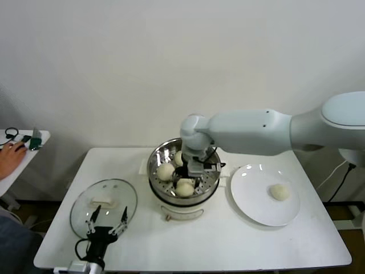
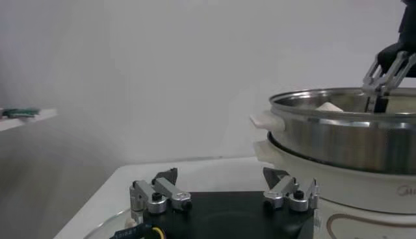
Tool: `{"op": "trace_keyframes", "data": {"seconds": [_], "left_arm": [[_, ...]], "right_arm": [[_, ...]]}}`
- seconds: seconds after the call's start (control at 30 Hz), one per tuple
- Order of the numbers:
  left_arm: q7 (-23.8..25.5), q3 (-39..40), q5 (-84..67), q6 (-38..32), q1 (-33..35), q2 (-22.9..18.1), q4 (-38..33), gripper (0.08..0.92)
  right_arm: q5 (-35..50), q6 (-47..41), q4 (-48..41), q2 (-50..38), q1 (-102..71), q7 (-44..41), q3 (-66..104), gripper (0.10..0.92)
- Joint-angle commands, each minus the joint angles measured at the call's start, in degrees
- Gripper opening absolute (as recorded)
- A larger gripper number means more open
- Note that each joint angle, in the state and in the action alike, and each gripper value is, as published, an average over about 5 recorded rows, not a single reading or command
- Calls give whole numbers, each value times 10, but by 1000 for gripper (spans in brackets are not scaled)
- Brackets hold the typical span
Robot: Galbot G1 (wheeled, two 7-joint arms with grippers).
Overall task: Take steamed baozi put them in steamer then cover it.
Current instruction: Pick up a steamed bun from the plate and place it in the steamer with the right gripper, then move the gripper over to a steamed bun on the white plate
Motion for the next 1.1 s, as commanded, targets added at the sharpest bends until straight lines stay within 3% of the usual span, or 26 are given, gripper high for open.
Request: {"op": "trace_keyframes", "data": {"seconds": [0.03,0.3,0.5,0.67,0.8,1.1], "left_arm": [[0,1,0,0,0,0,-1,823],[1,6,1,2,-2,1,-2,823],[1,10,1,3,-7,6,3,823],[2,13,-1,3,-13,9,10,823],[3,12,-1,4,-15,8,10,823],[4,6,3,6,-12,4,11,823]], "right_arm": [[44,6,-17,3,11,-5,-3,808],[252,-29,-13,-106,165,-62,-88,823],[388,-163,-13,-242,263,-75,-188,823],[377,-281,-6,-362,259,-70,-255,823],[336,-314,-14,-431,178,-69,-237,823],[209,-342,-80,-471,-59,-43,-59,823]]}}
